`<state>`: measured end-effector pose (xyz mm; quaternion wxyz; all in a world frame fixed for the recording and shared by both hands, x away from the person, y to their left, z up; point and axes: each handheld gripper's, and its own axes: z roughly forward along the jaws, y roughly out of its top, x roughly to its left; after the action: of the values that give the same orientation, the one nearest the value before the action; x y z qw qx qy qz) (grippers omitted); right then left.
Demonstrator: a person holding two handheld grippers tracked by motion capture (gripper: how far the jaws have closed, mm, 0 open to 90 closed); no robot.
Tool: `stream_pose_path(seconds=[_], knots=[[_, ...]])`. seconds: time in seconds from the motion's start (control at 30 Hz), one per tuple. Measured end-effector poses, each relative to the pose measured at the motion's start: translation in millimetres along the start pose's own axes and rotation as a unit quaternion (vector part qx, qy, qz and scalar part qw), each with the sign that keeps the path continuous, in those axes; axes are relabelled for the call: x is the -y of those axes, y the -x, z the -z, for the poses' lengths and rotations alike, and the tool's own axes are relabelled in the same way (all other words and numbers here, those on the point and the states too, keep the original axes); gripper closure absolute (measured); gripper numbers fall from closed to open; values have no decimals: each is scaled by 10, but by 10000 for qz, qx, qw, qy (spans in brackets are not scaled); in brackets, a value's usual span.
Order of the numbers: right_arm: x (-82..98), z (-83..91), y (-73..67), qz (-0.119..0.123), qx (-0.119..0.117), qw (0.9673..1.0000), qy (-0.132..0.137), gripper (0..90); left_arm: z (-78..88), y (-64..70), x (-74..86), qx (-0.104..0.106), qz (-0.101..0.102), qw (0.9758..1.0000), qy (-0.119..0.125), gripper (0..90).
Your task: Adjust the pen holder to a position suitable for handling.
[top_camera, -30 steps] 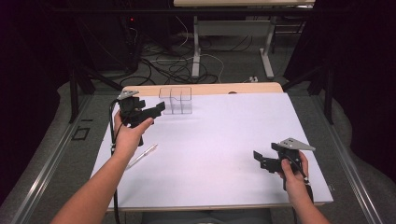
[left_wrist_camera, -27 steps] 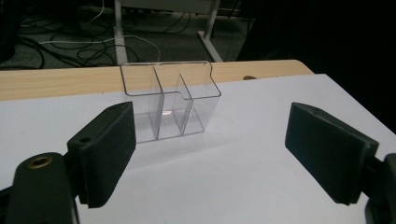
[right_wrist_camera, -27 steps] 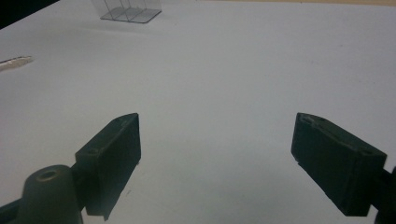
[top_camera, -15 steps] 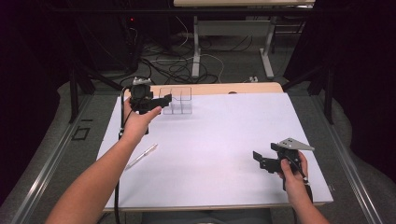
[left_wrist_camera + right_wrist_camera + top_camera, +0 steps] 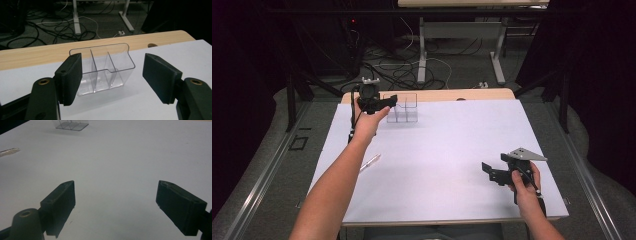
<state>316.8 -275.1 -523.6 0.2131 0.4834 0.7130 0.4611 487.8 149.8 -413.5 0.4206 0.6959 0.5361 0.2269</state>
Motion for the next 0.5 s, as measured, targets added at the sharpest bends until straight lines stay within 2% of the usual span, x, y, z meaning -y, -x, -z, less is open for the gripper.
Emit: stream_pose_path(seconds=[0.03,0.07,0.27,0.5], knots=[[1,-7,-2,22,8,10000,-17,153,-20,-16,-8,-34,-40,10000,-58,337],[3,-11,-5,38,2,10000,-33,153,-76,-25,-20,-79,40,9999,-53,338],[7,-21,-27,64,-33,10000,-65,153,-173,-105,-94,-211,107,9995,-209,367],[10,-3,-43,4,-109,9999,-35,153,-312,-200,-134,-275,263,9987,-327,383]])
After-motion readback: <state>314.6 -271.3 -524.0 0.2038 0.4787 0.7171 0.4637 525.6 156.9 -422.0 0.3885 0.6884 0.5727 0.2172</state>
